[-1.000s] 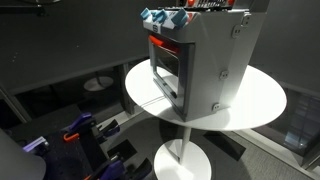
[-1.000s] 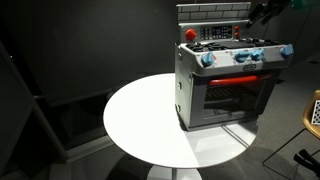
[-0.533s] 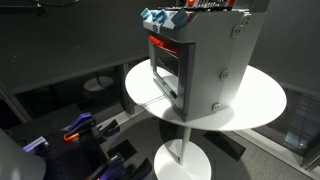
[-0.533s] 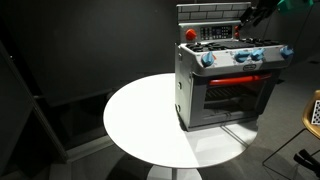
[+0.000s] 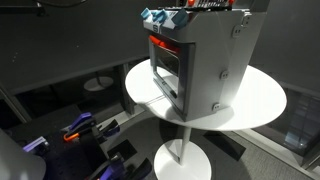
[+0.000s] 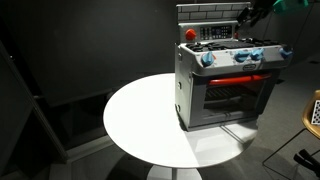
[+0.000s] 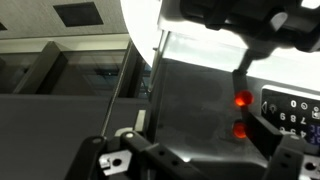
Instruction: Push the top right button on the toy stove
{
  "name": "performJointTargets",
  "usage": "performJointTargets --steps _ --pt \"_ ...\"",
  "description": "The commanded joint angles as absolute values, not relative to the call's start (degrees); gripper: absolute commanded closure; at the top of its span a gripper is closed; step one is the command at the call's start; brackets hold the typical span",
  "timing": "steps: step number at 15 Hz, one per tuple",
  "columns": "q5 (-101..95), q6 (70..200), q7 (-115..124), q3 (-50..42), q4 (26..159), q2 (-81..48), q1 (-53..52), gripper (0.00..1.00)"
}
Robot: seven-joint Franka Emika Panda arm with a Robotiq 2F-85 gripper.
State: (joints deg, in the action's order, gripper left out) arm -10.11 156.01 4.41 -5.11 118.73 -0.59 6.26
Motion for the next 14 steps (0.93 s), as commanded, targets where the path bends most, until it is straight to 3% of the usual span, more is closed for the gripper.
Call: performJointTargets --steps 1,8,14 --pt "-11.18 153.9 6.76 -5.57 116.31 -1.61 6.11 0.0" --pt "-6.79 142.94 3.72 -6.14 119.74 4.32 6.55 0.0" --pt "-2.66 123.02 2.8 -7.27 120.25 11.35 7.13 0.0"
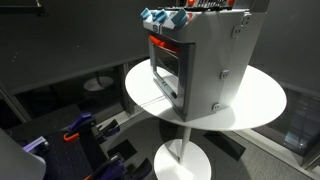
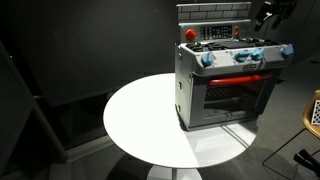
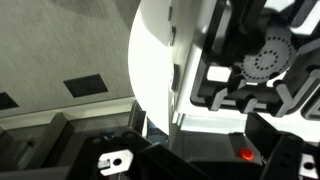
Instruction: Push the top right button on the toy stove
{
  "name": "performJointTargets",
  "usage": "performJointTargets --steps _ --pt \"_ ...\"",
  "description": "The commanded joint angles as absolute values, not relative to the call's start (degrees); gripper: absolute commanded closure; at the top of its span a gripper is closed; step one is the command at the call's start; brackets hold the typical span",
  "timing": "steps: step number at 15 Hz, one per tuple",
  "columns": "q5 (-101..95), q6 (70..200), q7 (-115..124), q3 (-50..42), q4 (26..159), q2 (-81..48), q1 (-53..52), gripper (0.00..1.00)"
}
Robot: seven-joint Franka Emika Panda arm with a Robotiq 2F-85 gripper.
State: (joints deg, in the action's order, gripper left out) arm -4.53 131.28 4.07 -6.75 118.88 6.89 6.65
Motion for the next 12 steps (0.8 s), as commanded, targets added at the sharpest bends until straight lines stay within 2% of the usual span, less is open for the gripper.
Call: performJointTargets --steps 1,8,12 --pt "-2.72 120.2 3.05 -7.42 120.49 12.54 7.34 0.0" --pt "-2.94 104.81 2.68 -8.02 122.62 19.57 7.72 0.0" --pt "-3.83 104.52 3.94 -7.6 122.08 18.88 7.74 0.0"
